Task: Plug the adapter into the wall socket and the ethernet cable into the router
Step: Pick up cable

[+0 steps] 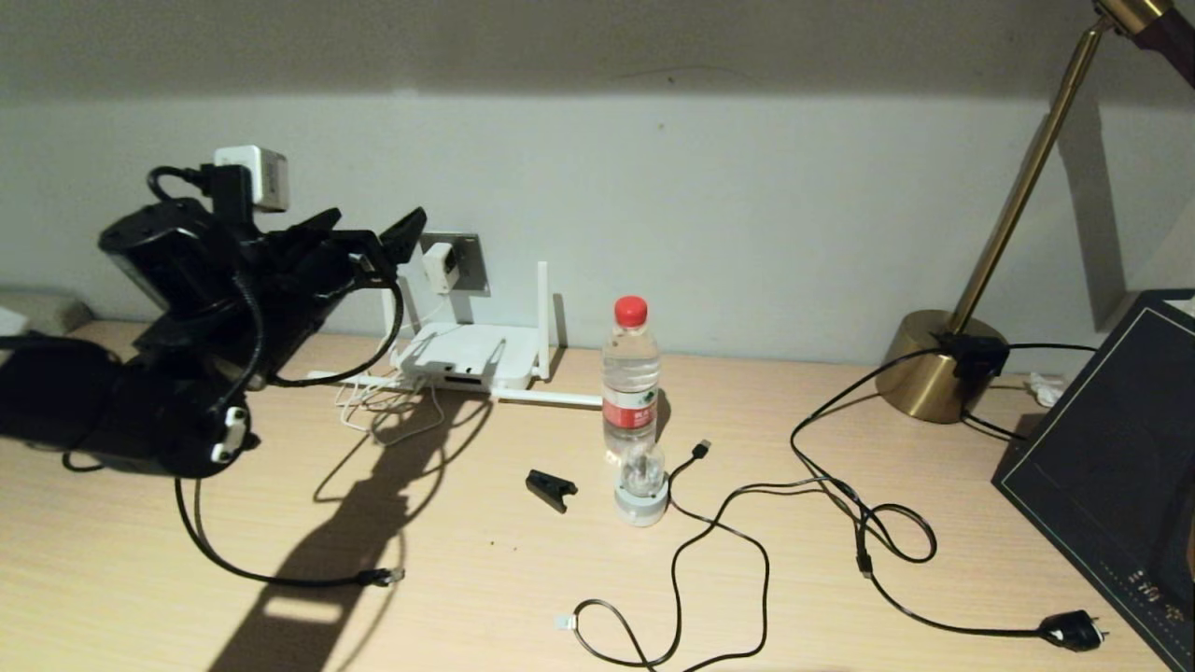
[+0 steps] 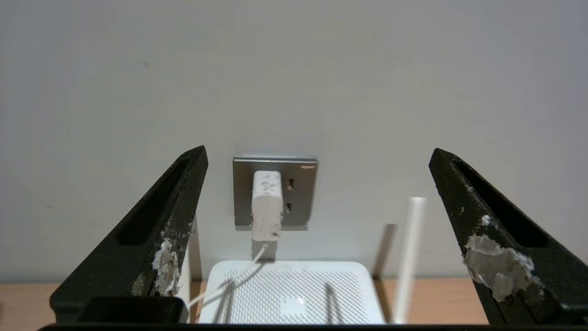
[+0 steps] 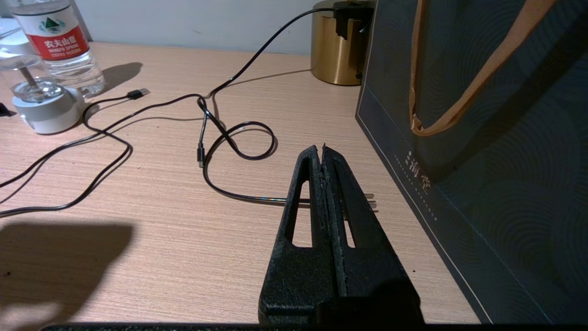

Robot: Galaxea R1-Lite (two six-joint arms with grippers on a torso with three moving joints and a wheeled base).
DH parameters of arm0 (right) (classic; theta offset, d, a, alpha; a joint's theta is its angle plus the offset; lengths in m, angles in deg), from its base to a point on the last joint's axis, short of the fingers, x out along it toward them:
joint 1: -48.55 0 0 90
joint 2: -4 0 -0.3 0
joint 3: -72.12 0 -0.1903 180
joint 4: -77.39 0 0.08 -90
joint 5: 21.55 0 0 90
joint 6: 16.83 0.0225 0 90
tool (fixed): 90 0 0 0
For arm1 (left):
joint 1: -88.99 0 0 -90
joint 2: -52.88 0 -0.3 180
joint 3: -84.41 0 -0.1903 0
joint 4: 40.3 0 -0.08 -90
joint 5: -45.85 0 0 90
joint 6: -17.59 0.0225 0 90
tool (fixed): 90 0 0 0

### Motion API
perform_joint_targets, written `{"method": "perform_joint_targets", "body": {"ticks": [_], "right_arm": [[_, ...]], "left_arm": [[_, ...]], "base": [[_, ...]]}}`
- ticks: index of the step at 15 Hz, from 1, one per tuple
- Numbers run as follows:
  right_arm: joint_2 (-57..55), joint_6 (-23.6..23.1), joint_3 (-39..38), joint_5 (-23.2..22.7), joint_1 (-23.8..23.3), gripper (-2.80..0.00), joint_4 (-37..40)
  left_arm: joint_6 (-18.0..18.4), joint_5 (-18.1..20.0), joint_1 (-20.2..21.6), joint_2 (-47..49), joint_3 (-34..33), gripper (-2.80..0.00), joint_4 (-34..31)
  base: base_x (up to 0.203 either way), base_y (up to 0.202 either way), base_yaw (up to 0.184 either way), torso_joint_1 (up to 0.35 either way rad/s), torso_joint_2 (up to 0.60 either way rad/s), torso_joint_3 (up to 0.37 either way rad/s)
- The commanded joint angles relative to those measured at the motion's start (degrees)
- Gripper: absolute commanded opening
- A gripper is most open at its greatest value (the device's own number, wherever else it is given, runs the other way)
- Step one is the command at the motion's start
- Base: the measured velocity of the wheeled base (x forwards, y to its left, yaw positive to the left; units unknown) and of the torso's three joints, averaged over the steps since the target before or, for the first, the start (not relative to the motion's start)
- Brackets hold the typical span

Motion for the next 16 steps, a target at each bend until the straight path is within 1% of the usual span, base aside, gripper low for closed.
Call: {"method": "perform_joint_targets", "body": {"ticks": [1,2,4,5,6,8,9,10,11,12,13,14,16], "right_arm": [[-0.06,-0.01,-2.02,-0.02,0.00,-2.80,-0.07],[-0.04,-0.01,-2.02,-0.02,0.00,-2.80,-0.07],[-0.06,-0.01,-2.02,-0.02,0.00,-2.80,-0.07],[-0.06,-0.01,-2.02,-0.02,0.00,-2.80,-0.07],[-0.06,-0.01,-2.02,-0.02,0.00,-2.80,-0.07],[-0.06,-0.01,-2.02,-0.02,0.00,-2.80,-0.07],[0.02,-0.01,-2.02,-0.02,0.00,-2.80,-0.07],[-0.06,-0.01,-2.02,-0.02,0.00,-2.80,-0.07],[-0.06,-0.01,-2.02,-0.02,0.00,-2.80,-0.07],[-0.06,-0.01,-2.02,-0.02,0.00,-2.80,-0.07],[-0.06,-0.01,-2.02,-0.02,0.00,-2.80,-0.07],[-0.01,-0.01,-2.02,-0.02,0.00,-2.80,-0.07],[-0.06,-0.01,-2.02,-0.02,0.00,-2.80,-0.07]], "left_arm": [[-0.42,0.37,-0.09,-15.08,-10.96,-1.69,-1.20],[-0.63,0.48,-0.17,-18.49,-16.35,-2.80,-1.69],[-0.95,1.02,-0.26,-23.80,-25.59,-2.80,-2.23],[-0.87,2.01,-0.28,-25.91,-29.81,-2.80,-2.37],[-0.20,2.94,-0.29,-27.57,-33.14,-2.80,-2.49],[3.39,5.24,-0.31,-28.99,-37.88,-2.80,-2.62],[4.85,8.79,-0.31,-28.96,-38.69,-2.80,-2.73],[6.77,13.37,-0.31,-28.73,-38.88,-2.80,-3.02],[9.25,19.21,-0.28,-28.30,-38.78,-2.80,-3.94],[13.43,24.54,-0.25,-27.49,-37.98,-2.80,-7.18],[16.36,27.39,-0.23,-27.11,-36.66,-2.80,-12.44],[18.54,29.52,-0.29,-27.19,-34.44,-2.80,-19.73],[24.07,31.61,-1.19,-28.50,-28.25,-2.80,-39.17]], "base": [[0.000,0.000,0.000,0.000,0.00,0.000],[0.000,0.000,0.000,0.000,0.00,0.000],[0.000,0.000,0.000,0.000,0.00,0.000],[0.000,0.000,0.000,0.000,0.00,0.000],[0.000,0.000,0.000,0.000,0.00,0.000],[0.000,0.000,0.000,0.000,0.00,0.000],[0.000,0.000,0.000,0.000,0.00,0.000],[0.000,0.000,0.000,0.000,0.00,0.000],[0.000,0.000,0.000,0.000,0.00,0.000],[0.000,0.000,0.000,0.000,0.00,0.000],[0.000,0.000,0.000,0.000,0.00,0.000],[0.000,0.000,0.000,0.000,0.00,0.000],[0.000,0.000,0.000,0.000,0.00,0.000]]}}
